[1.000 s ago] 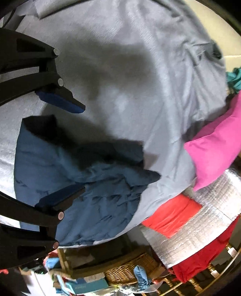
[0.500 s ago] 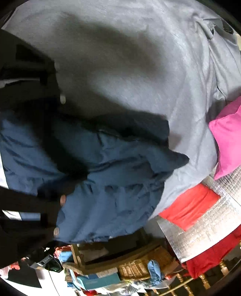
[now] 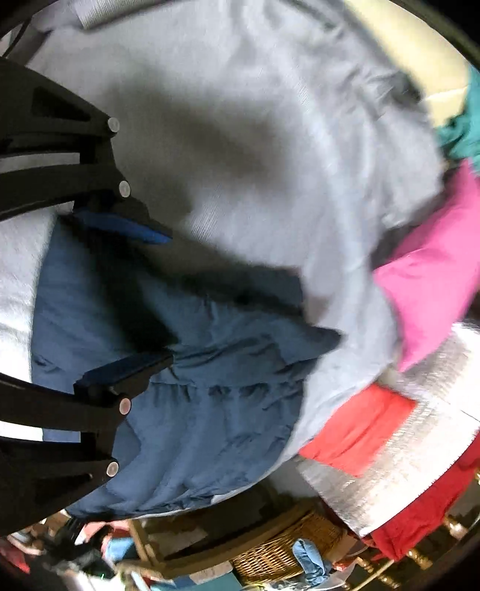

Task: Fold large clothes
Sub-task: 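Push the bundle's loose sides inward with both tools, then press down on the navy bundle with both tools to flatten it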

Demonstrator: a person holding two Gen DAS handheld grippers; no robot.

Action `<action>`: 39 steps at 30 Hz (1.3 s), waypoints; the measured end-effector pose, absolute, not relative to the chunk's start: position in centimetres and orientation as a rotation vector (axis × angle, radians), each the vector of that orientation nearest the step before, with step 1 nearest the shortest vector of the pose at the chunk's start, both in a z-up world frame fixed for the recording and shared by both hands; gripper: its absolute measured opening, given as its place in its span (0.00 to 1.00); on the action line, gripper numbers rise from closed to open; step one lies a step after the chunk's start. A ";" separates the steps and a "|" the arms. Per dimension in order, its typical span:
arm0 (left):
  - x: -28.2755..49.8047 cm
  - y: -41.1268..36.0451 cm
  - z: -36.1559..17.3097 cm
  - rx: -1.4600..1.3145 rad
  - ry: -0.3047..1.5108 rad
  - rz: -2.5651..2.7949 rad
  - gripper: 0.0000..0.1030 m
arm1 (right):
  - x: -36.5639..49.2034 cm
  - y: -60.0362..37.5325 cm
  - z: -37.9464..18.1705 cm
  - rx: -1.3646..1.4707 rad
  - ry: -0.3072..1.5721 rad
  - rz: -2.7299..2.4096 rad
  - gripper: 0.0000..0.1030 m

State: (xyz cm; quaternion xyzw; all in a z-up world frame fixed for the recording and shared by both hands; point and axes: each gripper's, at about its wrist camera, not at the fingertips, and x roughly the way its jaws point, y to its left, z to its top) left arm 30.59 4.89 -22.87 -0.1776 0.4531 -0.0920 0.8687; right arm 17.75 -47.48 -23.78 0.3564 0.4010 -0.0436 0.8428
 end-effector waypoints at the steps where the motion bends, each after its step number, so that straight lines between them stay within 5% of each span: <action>1: 29.7 5.2 -22.5 -0.375 0.923 -0.188 0.64 | 16.6 -47.7 -23.2 0.772 0.810 -0.092 0.71; 6: 24.2 6.6 -21.6 -0.512 0.817 -0.307 0.78 | 11.8 -46.4 -22.1 0.871 0.704 -0.009 0.79; 15: 25.1 4.3 -26.5 -0.793 1.027 -0.398 0.79 | 12.6 -40.6 -27.5 1.043 0.887 0.138 0.81; 26: 30.0 3.8 -28.9 -0.983 1.031 -0.271 0.78 | 15.4 -42.7 -29.9 1.257 0.685 -0.024 0.82; 28: 31.0 3.5 -29.1 -0.970 1.035 -0.258 0.78 | 16.1 -43.3 -30.0 1.244 0.705 -0.049 0.69; 31: 32.3 3.0 -28.8 -0.925 1.021 -0.235 0.61 | 17.3 -43.7 -29.8 1.203 0.721 -0.068 0.52; 33: 33.5 2.4 -28.3 -0.892 1.004 -0.254 0.50 | 18.2 -43.7 -29.3 1.165 0.727 -0.080 0.47; 39: 37.4 1.3 -27.6 -0.881 0.969 -0.280 0.45 | 22.3 -43.2 -25.5 0.929 0.669 -0.082 0.39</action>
